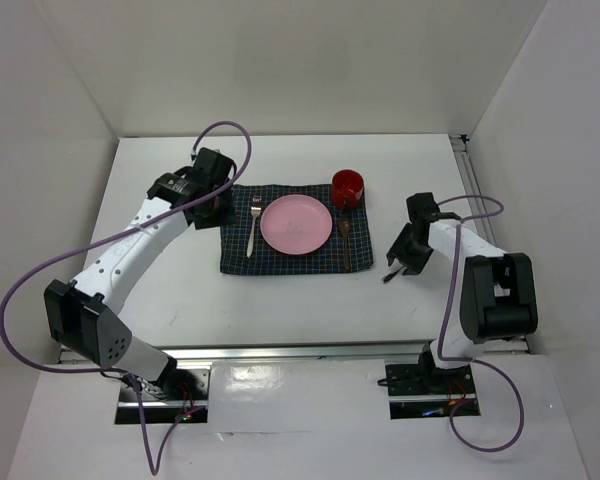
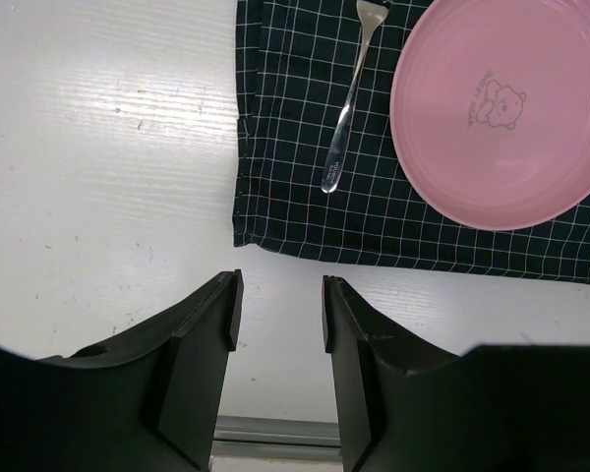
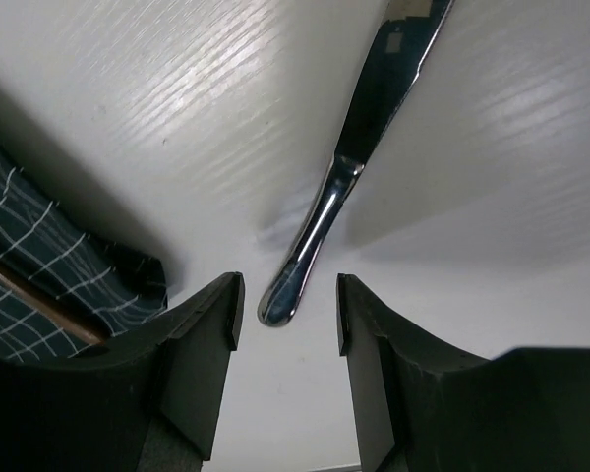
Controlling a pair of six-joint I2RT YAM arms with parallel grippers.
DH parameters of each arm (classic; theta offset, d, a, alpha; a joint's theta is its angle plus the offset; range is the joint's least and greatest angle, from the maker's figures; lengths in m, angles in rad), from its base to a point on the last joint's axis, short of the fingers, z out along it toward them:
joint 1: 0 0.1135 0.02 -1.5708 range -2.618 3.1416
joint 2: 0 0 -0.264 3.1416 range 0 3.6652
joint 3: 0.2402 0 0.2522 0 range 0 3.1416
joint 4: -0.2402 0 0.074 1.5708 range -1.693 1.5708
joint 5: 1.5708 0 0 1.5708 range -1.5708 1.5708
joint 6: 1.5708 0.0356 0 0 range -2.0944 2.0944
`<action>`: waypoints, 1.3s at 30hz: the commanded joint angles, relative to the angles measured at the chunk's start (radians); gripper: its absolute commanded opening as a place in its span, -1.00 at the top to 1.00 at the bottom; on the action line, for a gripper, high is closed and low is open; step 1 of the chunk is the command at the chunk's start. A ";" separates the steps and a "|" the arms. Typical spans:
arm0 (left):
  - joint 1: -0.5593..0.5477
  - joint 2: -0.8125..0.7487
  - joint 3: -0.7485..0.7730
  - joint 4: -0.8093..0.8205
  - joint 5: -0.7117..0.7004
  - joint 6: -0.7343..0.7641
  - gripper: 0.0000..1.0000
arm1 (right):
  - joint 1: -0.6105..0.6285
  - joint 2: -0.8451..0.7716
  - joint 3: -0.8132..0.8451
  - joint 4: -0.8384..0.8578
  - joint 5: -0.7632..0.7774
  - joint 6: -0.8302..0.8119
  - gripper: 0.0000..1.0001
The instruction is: Set the dinner table for one person
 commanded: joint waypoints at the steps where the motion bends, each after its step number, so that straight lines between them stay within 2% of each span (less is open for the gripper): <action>1: -0.002 -0.038 -0.003 0.017 0.014 0.014 -0.10 | -0.014 0.058 -0.004 0.078 -0.022 0.028 -0.05; 11: -0.002 -0.018 0.015 0.017 0.023 0.023 -0.10 | -0.014 0.167 0.025 0.097 0.013 0.037 0.04; 21: -0.002 0.009 0.006 0.017 0.032 0.023 -0.10 | -0.023 0.288 0.088 0.083 0.122 0.005 0.20; 23: -0.002 0.009 0.006 0.017 0.032 0.023 -0.07 | -0.023 0.297 0.115 0.068 0.182 0.025 0.23; 29: -0.002 0.018 0.006 0.017 0.022 0.033 -0.07 | -0.023 0.341 0.148 0.046 0.231 0.025 0.25; 35: -0.002 0.028 0.015 0.017 -0.011 0.033 -0.05 | -0.023 0.362 0.157 0.063 0.199 0.020 0.35; 36: -0.002 0.028 0.015 0.017 -0.011 0.033 -0.05 | -0.023 0.362 0.148 0.072 0.187 0.020 0.41; 37: -0.002 0.028 0.015 0.017 -0.011 0.033 -0.05 | -0.023 0.362 0.148 0.072 0.178 0.009 0.55; 39: -0.002 0.028 0.015 0.017 -0.011 0.033 -0.05 | -0.014 0.362 0.148 0.082 0.178 0.009 0.66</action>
